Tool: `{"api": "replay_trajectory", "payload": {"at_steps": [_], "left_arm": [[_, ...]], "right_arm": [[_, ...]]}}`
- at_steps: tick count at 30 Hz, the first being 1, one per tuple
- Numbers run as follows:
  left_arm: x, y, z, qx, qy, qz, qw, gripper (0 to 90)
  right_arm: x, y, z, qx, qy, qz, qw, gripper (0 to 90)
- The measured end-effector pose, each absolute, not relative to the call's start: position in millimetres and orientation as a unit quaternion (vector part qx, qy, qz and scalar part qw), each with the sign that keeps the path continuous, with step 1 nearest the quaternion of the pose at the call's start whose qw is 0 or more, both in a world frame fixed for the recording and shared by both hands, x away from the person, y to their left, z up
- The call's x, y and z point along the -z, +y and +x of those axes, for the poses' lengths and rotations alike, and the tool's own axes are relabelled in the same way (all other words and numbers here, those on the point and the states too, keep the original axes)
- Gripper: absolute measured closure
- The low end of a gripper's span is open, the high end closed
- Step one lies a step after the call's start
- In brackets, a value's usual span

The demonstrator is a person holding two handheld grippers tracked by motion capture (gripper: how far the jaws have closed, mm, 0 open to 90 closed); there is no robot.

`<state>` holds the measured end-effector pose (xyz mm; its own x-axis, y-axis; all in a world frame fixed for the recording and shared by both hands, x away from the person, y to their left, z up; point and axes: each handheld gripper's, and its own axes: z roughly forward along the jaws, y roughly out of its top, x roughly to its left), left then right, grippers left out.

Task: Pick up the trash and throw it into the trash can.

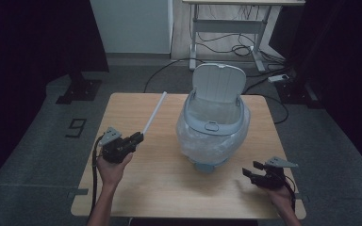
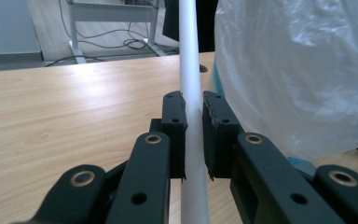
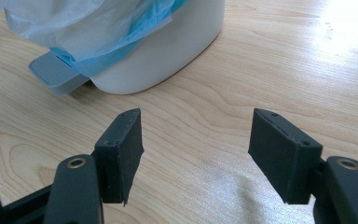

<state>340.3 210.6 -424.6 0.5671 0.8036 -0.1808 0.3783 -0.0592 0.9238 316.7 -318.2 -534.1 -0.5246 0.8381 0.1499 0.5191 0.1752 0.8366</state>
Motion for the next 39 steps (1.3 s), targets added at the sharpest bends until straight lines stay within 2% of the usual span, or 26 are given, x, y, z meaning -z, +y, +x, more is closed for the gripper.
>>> {"api": "replay_trajectory", "payload": {"at_steps": [20,39], "left_arm": [[404,199,328,-0.203,0.388,0.697,0.568,79.6],[347,178,331,-0.21,0.343,0.692,0.6,79.5]], "right_arm": [[537,-317,318,-0.449,0.748,0.456,0.173,34.5],[538,-323,318,-0.447,0.74,0.471,0.176,34.5]]}}
